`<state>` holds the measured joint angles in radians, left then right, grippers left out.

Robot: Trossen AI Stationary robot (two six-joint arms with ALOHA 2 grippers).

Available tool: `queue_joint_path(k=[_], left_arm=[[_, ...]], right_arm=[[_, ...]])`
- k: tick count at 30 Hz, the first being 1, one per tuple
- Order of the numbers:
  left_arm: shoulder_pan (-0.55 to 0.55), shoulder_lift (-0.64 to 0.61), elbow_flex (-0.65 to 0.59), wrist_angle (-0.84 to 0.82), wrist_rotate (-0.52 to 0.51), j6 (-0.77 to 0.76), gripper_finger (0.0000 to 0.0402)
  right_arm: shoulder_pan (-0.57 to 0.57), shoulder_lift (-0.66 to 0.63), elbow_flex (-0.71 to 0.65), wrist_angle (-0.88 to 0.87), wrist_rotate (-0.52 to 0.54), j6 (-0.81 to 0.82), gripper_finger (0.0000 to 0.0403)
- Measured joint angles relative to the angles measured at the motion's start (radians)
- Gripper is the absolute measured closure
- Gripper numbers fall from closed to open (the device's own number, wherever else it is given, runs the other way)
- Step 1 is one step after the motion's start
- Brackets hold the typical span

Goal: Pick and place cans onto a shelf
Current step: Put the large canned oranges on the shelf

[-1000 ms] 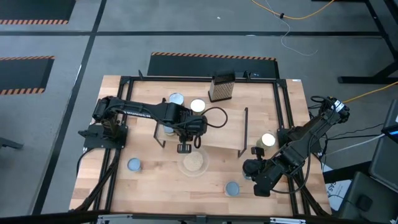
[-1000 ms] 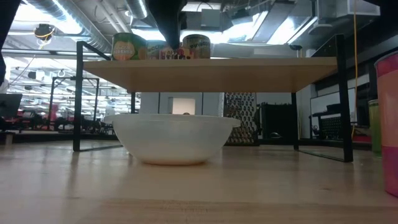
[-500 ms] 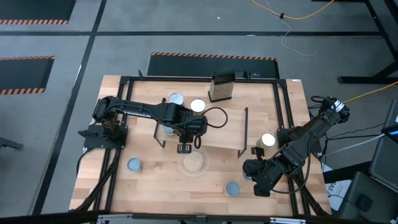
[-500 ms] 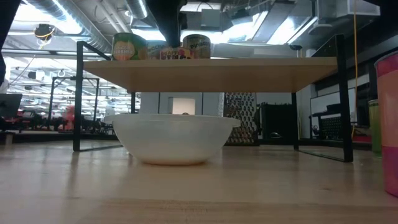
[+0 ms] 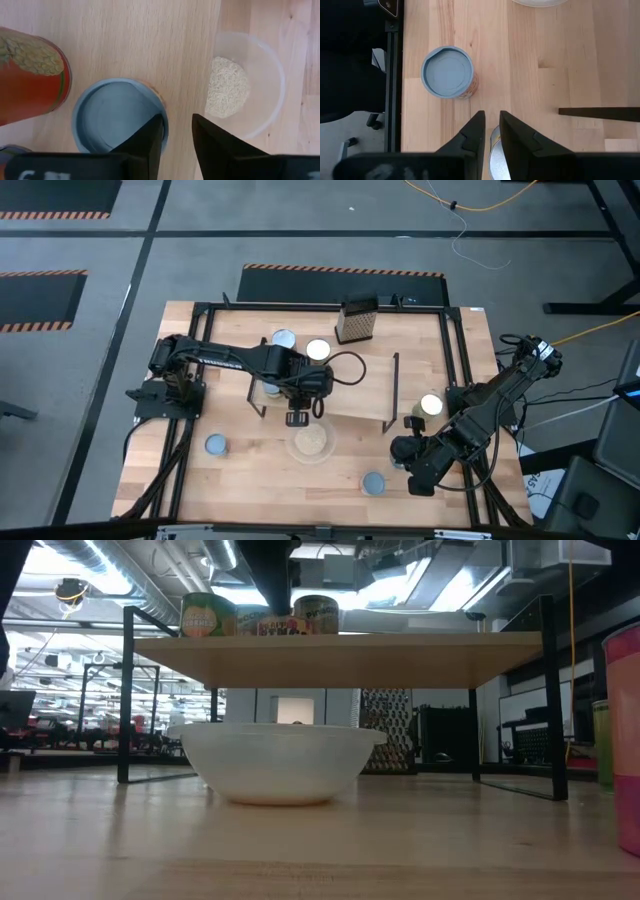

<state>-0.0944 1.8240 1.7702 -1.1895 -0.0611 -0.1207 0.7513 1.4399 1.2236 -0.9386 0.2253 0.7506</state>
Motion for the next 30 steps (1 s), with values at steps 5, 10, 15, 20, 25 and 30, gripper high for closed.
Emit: queue_joint_path(k=[5, 10, 15, 20, 25, 30], left_arm=[[0.0, -0.025, -0.001, 0.012, 0.0, -0.002, 0.0301], [0.0, -0.071, -0.002, 0.021, 0.0, -0.003, 0.0301], [-0.015, -0.158, -0.001, 0.035, 0.0, -0.004, 0.0301], [-0.105, -0.291, -0.011, 0.065, -0.074, -0.01, 0.0301], [-0.263, -0.427, -0.096, 0.093, -0.214, -0.077, 0.0301], [-0.414, -0.561, -0.275, 0.191, -0.32, -0.162, 0.0301]], right_arm=[[0.0, 0.0, 0.0, 0.0, 0.0, 0.0, 0.0341], [0.0, 0.001, 0.0, 0.002, 0.0, 0.0, 0.0341], [0.0, 0.001, 0.0, 0.01, 0.0, 0.002, 0.0341], [0.0, 0.001, 0.0, 0.013, 0.0, 0.002, 0.0341], [0.0, 0.001, 0.0, 0.013, -0.001, 0.003, 0.0341], [0.0, 0.001, 0.0, 0.02, -0.001, 0.003, 0.0341]])
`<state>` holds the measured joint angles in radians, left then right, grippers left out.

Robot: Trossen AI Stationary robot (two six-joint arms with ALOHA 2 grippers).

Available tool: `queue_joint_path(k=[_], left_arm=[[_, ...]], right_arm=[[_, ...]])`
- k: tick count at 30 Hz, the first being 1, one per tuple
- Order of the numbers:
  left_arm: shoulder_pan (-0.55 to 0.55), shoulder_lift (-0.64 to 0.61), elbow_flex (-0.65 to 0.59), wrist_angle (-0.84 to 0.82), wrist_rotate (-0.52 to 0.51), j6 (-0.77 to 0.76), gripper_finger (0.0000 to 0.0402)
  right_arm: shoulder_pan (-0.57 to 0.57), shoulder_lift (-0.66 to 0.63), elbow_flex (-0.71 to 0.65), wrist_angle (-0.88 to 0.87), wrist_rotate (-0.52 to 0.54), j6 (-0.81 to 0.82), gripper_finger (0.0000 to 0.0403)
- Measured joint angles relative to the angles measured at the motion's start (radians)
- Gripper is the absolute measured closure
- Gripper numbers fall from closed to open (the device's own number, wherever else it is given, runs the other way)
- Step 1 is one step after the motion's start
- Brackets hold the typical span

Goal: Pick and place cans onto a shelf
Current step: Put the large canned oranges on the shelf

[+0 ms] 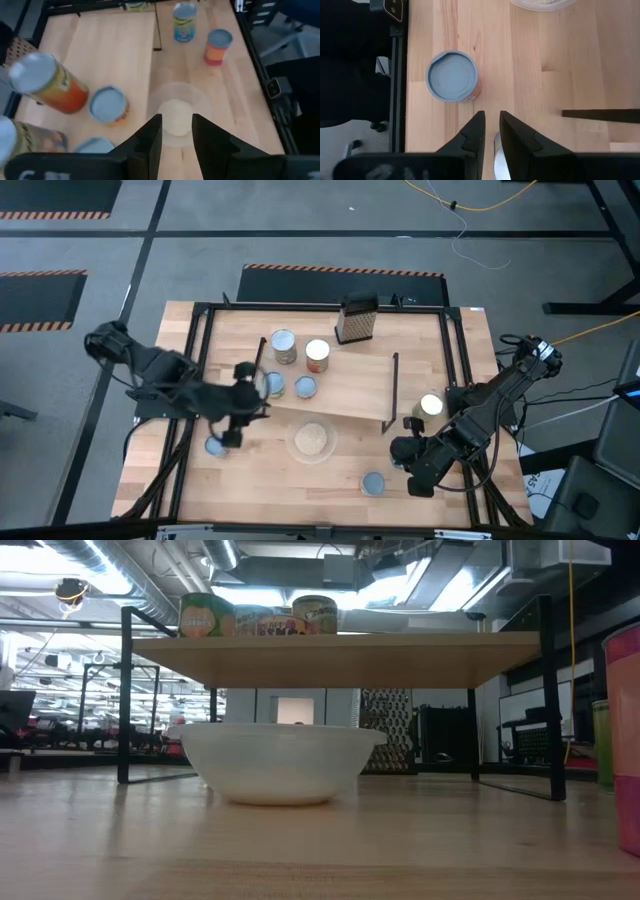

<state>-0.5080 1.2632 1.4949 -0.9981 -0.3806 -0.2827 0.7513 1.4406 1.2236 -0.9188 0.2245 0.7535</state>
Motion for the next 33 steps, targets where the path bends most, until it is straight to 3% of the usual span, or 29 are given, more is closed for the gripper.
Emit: queue_joint_path(k=[8, 14, 22, 28, 33], left_arm=[[-0.173, -0.17, -0.343, 0.249, -0.006, -0.117, 0.0301], [-0.293, -0.195, -0.534, 0.458, -0.002, -0.135, 0.0301], [-0.37, -0.195, -0.676, 0.72, -0.003, -0.134, 0.0301], [-0.37, -0.195, -0.711, 0.746, -0.056, -0.134, 0.0301], [-0.37, -0.195, -0.716, 0.746, -0.074, -0.134, 0.0301]], right_arm=[[0.0, 0.0, 0.0, 0.004, 0.0, 0.004, 0.0341], [0.0, 0.0, 0.0, 0.004, 0.0, 0.005, 0.0341], [0.0, 0.0, 0.0, 0.004, 0.0, 0.082, 0.0329], [-0.004, 0.0, 0.0, -0.005, 0.0, 0.109, 0.0281], [-0.009, 0.0, 0.0, -0.108, -0.022, 0.215, 0.0272]])
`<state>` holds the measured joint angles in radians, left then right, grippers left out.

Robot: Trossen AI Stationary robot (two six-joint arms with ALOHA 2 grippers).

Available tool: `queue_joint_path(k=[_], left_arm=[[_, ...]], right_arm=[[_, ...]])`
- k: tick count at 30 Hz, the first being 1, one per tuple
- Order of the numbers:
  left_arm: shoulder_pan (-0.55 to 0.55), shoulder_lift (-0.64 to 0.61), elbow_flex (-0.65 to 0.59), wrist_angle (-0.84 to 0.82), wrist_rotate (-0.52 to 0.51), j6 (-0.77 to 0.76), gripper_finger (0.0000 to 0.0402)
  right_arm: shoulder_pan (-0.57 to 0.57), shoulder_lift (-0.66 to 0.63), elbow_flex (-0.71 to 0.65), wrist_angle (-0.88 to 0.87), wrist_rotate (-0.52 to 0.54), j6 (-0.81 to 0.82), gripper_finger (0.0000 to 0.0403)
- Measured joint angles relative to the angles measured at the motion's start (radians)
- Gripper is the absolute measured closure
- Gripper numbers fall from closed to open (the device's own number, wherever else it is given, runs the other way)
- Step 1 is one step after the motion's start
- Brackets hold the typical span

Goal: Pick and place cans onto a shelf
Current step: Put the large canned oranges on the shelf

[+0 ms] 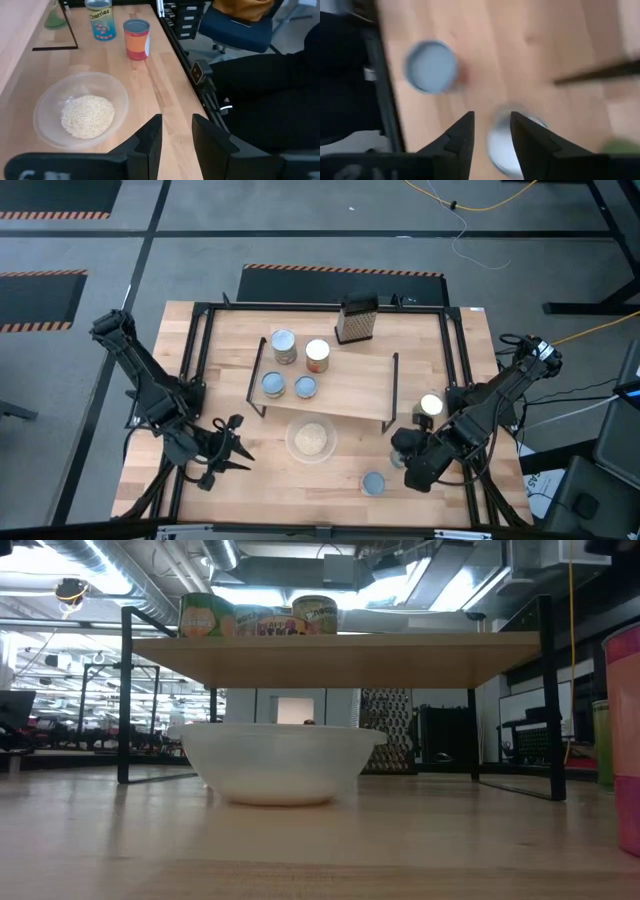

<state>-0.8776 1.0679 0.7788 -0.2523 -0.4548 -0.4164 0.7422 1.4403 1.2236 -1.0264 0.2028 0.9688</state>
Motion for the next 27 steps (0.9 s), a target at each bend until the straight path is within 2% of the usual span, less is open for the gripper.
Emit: queue_joint_path(k=[5, 15, 21, 27], left_arm=[[0.0, 0.0, 0.0, 0.0, 0.0, 0.018, 0.0301], [0.0, 0.0, 0.0, 0.0, -0.001, 0.052, 0.0301], [0.0, 0.0, 0.0, 0.001, -0.001, 0.053, 0.0301], [0.0, 0.0, 0.0, 0.001, -0.001, 0.053, 0.0301]], right_arm=[[0.0, 0.0, 0.0, -0.219, -0.079, 0.099, 0.0272], [-0.039, -0.024, 0.0, -0.478, -0.072, 0.045, 0.0272], [-0.092, -0.121, -0.081, -0.467, 0.014, -0.037, 0.0272], [-0.138, -0.232, -0.261, -0.4, -0.064, -0.046, 0.0272]])
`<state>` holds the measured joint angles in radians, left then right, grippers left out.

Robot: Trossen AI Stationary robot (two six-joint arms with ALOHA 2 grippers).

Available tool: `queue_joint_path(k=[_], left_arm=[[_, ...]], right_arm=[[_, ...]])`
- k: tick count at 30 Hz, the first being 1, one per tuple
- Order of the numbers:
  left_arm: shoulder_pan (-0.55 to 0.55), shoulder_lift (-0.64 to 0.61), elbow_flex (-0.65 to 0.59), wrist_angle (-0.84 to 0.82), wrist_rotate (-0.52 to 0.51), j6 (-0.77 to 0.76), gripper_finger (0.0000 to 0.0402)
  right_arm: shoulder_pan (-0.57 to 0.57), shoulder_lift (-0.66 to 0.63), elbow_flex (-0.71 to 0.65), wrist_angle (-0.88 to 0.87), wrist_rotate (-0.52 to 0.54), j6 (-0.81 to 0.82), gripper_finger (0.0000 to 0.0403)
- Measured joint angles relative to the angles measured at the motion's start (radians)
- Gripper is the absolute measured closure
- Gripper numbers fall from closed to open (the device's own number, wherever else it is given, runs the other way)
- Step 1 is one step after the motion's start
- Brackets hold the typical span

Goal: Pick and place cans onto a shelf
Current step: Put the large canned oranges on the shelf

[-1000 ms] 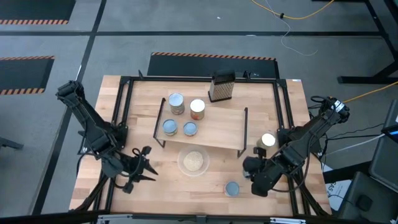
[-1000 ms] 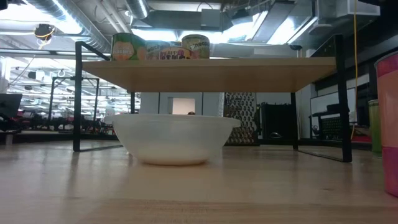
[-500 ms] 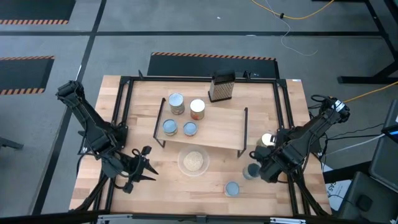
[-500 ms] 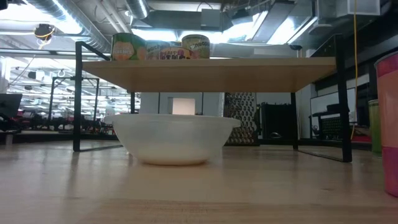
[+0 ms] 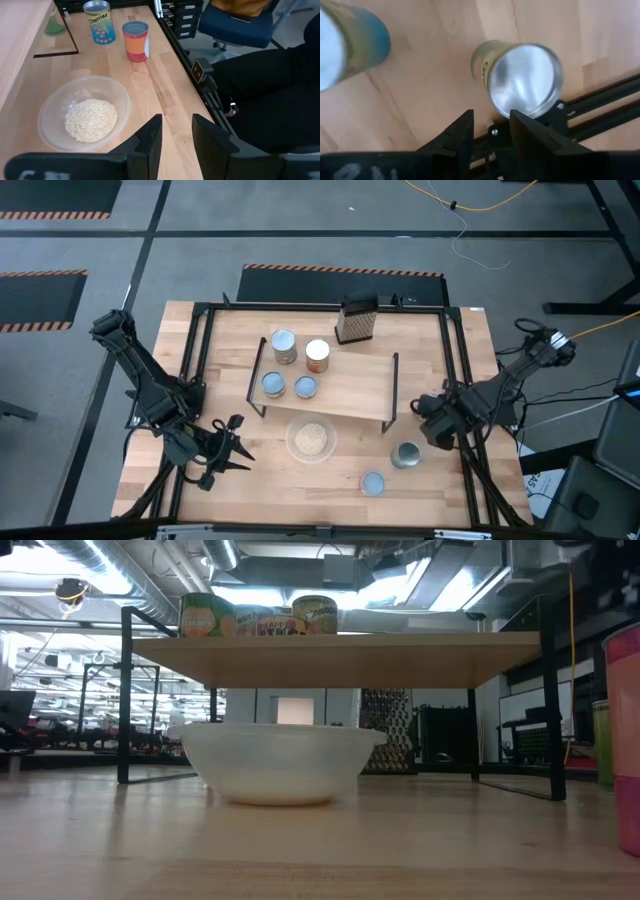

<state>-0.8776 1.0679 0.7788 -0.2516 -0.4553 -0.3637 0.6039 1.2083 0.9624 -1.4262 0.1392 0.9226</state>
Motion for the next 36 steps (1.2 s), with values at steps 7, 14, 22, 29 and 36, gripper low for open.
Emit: queue_joint_path(k=[7, 14, 22, 29, 36], left_arm=[[0.0, 0.0, 0.0, 0.001, 0.0, 0.0, 0.0301], [0.0, 0.0, 0.0, 0.003, 0.0, -0.001, 0.0301], [0.0, 0.0, 0.0, 0.021, 0.0, -0.001, 0.0301], [0.0, 0.0, 0.0, 0.022, 0.0, -0.002, 0.0301], [0.0, 0.0, 0.0, 0.022, 0.0, -0.004, 0.0301]], right_arm=[[-0.019, -0.076, -0.134, 0.085, -0.02, -0.013, 0.0272], [-0.019, -0.08, -0.153, 0.107, -0.019, -0.038, 0.0272], [-0.019, -0.08, -0.153, 0.128, 0.01, -0.094, 0.0272], [-0.019, -0.079, -0.177, 0.147, 0.026, -0.098, 0.0274], [-0.018, -0.082, -0.207, 0.16, 0.055, -0.094, 0.0309]])
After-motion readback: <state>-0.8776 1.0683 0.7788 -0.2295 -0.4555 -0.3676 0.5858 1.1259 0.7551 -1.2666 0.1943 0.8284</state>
